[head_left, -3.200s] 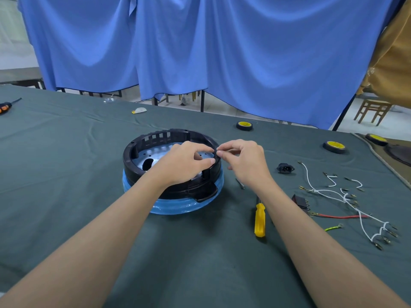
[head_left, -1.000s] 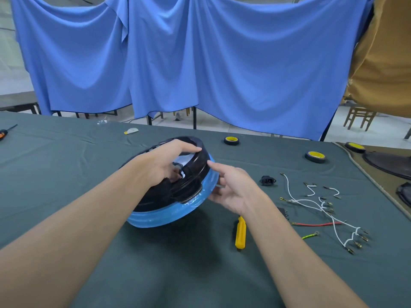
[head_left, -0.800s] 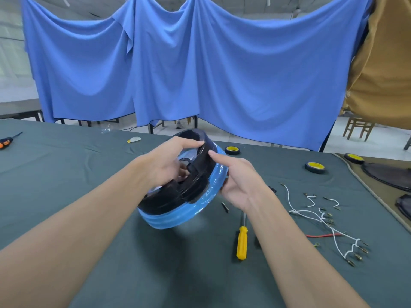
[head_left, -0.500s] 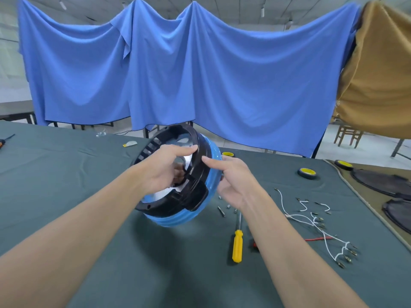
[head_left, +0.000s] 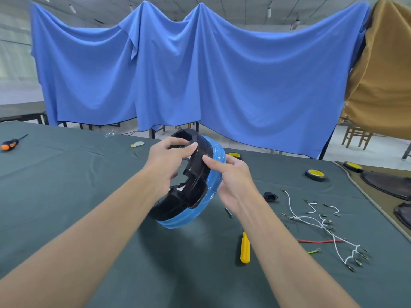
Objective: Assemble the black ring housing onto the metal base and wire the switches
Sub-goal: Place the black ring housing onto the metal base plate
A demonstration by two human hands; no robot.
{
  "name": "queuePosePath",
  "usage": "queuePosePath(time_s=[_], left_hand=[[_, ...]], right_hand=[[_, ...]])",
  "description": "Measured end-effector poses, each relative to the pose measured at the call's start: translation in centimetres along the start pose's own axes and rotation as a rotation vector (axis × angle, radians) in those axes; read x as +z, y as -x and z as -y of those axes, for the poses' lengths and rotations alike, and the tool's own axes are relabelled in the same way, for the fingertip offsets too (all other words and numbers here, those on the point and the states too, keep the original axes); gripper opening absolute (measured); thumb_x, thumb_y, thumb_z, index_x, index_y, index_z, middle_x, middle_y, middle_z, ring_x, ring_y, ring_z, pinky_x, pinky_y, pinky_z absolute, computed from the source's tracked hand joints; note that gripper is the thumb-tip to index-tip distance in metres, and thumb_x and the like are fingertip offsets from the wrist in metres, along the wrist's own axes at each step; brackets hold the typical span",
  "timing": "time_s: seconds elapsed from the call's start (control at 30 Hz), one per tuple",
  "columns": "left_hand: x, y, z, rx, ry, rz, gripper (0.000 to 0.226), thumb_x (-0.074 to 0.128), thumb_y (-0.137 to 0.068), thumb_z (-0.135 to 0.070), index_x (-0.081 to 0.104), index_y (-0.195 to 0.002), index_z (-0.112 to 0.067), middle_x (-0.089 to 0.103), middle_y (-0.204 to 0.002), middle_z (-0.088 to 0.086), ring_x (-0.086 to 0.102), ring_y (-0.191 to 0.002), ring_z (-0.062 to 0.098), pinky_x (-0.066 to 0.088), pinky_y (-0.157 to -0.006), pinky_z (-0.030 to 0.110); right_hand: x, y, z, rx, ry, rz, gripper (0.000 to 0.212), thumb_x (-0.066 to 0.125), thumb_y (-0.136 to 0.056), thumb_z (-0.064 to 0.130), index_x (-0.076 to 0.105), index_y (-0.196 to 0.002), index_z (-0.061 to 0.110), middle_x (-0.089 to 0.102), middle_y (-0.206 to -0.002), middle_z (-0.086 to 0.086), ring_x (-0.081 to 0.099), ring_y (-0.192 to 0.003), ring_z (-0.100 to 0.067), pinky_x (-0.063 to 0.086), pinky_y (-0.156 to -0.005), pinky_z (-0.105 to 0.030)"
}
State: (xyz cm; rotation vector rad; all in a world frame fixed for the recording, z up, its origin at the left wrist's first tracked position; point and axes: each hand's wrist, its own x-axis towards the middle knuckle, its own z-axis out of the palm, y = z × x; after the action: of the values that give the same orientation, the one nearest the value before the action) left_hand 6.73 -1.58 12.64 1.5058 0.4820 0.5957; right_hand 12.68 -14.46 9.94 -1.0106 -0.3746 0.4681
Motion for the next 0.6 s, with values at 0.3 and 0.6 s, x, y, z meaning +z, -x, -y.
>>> queuePosePath(time_s=[0.3, 0.6], left_hand=[[2.0, 3.1, 0.2, 0.536, -0.522, -0.352, 0.031, 0.058, -0.095, -0.024, 0.070, -0.075, -0.002, 0.066, -0.068, 0.017, 0.057, -0.075, 0.038, 0.049, -0.073, 0.043], [2.3, 4.7, 2.9, 0.529, -0.806, -0.243, 0.066, 0.063, -0.086, -0.043, 0.040, -0.144, -0.022, 0.057, -0.129, -0.004, 0.052, -0.118, 0.021, 0.033, -0.097, 0.041]], right_hand=[[1.0, 1.0, -0.4, -0.012, -0.044, -0.053, 0.030, 0.070, -0.081, -0.006, 0.063, -0.110, -0.008, 0.070, -0.107, -0.023, 0.069, -0.083, -0.032, 0.059, -0.076, -0.040], [1.2, 1.2, -0.4, 0.052, -0.194, -0.085, 0.024, 0.050, -0.099, 0.011, 0.067, -0.108, -0.003, 0.074, -0.097, -0.016, 0.071, -0.076, -0.025, 0.058, -0.062, -0.030]])
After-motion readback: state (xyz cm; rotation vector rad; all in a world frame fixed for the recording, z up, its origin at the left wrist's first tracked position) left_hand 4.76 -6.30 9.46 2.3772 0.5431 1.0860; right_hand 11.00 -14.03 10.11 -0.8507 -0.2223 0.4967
